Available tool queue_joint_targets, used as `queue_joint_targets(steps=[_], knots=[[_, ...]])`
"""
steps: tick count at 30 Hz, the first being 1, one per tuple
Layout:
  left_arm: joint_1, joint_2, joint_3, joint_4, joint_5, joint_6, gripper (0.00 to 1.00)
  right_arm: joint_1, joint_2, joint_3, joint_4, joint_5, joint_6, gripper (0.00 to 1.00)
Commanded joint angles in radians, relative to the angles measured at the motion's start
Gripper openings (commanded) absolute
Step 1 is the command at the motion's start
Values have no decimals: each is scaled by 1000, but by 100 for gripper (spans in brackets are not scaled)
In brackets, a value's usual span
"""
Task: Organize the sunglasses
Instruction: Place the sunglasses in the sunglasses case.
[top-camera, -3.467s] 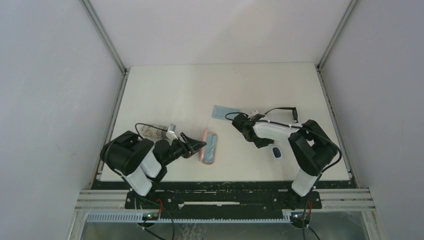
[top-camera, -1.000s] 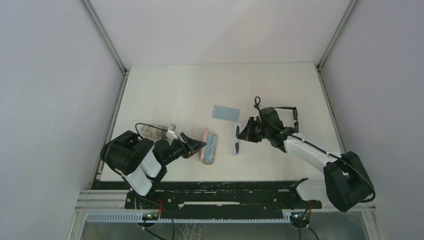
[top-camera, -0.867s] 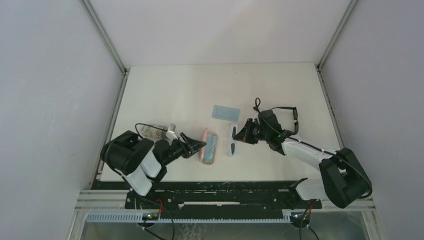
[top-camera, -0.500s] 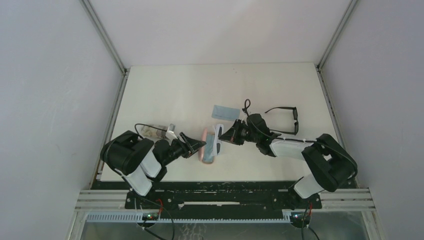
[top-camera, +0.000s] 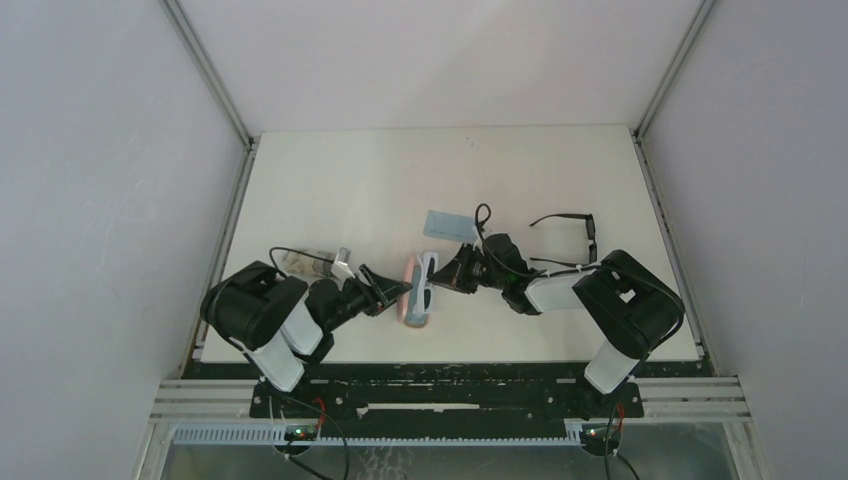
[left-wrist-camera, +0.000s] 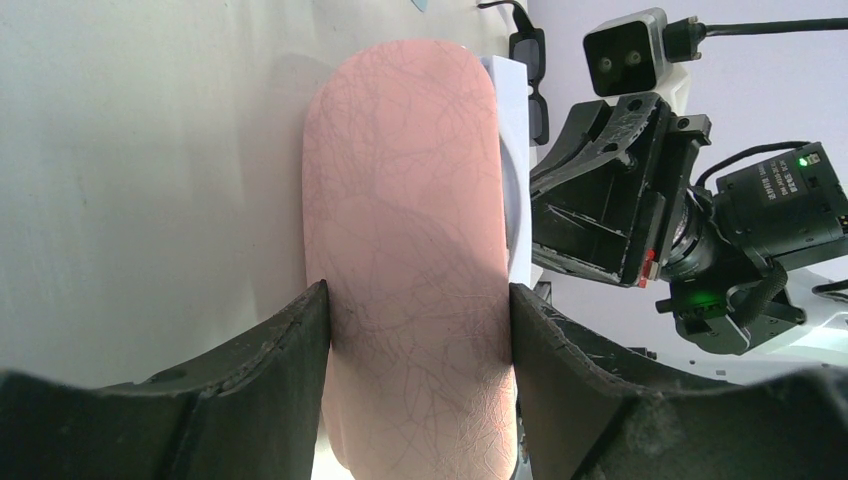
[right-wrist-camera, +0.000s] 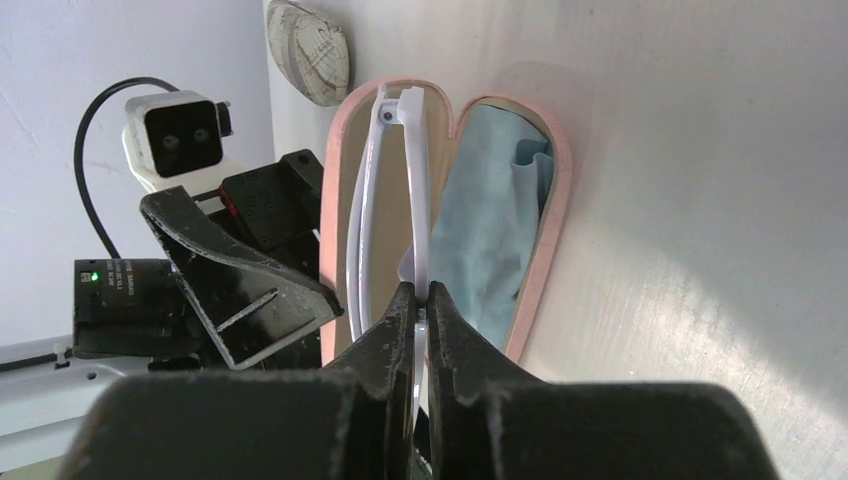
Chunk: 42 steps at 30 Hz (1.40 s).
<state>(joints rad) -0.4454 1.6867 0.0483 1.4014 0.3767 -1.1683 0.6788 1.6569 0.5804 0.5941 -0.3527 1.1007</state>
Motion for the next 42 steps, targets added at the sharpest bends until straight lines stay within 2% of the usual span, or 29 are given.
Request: queue_joint_targets(steps=[1, 16, 28, 42], knots=[[5, -19, 15, 59, 2, -8, 8, 8, 15, 28, 52, 21, 0, 0], [5, -9, 16, 59, 4, -6, 8, 35, 73, 79, 14, 6, -9, 0], [5, -10, 18, 58, 5, -8, 8, 57, 94, 93, -18, 68, 15, 0], [5, -7, 22, 58, 14, -8, 8, 67, 169, 133, -4, 38, 18, 0]])
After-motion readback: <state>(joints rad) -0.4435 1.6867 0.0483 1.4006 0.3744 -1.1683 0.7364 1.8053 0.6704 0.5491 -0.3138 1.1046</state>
